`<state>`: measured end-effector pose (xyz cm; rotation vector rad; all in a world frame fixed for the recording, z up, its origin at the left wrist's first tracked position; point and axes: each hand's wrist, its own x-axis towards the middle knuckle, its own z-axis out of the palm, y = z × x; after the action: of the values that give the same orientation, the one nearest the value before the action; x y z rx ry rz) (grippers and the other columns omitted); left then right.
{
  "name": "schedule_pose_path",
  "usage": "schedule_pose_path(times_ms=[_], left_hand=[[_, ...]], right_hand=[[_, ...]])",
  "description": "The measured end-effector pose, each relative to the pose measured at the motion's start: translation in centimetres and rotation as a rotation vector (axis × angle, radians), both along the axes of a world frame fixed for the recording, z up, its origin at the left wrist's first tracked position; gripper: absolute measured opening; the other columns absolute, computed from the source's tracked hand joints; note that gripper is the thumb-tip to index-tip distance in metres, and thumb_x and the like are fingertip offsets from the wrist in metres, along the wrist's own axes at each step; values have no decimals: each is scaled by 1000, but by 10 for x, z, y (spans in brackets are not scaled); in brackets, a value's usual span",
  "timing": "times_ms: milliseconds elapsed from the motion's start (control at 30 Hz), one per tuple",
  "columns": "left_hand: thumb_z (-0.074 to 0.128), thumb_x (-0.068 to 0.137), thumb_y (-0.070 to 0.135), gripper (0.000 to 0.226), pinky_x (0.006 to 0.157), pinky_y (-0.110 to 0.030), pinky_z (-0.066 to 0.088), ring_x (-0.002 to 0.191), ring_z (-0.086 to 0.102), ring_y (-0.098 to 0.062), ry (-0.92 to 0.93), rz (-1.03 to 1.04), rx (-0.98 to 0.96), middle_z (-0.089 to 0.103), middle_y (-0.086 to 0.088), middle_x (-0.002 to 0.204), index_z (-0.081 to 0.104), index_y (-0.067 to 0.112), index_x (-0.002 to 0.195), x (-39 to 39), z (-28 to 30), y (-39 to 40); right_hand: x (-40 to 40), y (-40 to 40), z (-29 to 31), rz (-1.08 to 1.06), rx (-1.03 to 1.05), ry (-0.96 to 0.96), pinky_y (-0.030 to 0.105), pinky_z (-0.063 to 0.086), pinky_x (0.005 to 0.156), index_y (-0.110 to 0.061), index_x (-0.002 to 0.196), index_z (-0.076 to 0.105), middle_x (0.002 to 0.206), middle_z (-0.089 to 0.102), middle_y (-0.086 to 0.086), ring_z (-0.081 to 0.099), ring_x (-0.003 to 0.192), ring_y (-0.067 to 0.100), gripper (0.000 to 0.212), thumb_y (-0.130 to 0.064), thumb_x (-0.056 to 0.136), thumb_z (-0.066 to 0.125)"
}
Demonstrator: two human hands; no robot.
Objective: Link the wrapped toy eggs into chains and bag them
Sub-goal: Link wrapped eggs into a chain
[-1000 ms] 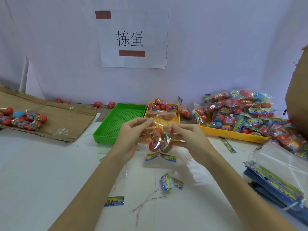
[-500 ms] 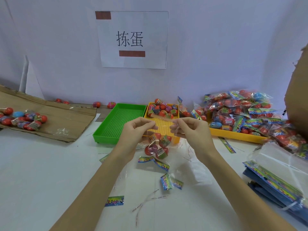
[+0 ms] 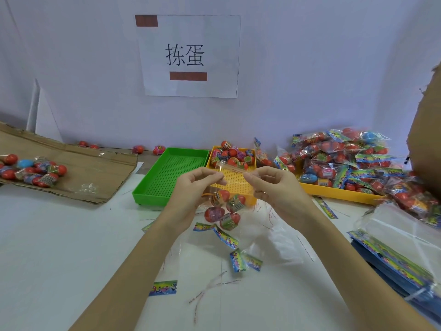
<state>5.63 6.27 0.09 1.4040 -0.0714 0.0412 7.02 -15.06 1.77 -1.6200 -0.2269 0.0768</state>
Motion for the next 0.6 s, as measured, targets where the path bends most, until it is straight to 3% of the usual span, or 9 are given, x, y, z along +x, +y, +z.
schedule_pose_path(times_ms=[200,333,400,467,600], left_hand=[[75,94,18,6,66,-28,54,75,69,-15,16,20,-23,76,-7,92,76,16,88,1,1,1],[74,95,16,5,61,-26,50,70,68,-11,-2,64,-13,76,-4,89,74,12,93,3,1,7],[74,95,17,7,57,-21,50,68,68,-10,-40,76,52,77,-3,86,74,10,93,2,0,4],[74,96,16,9,55,-18,50,66,67,-11,-78,87,103,78,-3,83,74,9,91,2,-2,-1],[75,95,20,9,61,-18,53,70,69,-12,-113,82,147,79,-4,85,76,13,90,1,-4,-9]], right_hand=[[1,-4,5,40,78,109,22,53,67,-12,75,64,67,52,3,50,66,15,30,-37,81,78],[3,-6,7,-82,132,94,25,57,71,-8,94,68,76,59,6,57,75,18,32,-34,78,79],[3,-4,4,-215,93,-41,27,56,69,-10,109,66,75,63,5,60,71,14,29,-26,88,77],[0,1,2,-329,-54,-277,28,52,69,-13,109,64,79,67,5,61,71,13,18,-21,95,72],[-13,20,2,-397,-317,-762,27,52,78,-14,106,67,98,68,-2,64,92,16,10,-17,97,70]])
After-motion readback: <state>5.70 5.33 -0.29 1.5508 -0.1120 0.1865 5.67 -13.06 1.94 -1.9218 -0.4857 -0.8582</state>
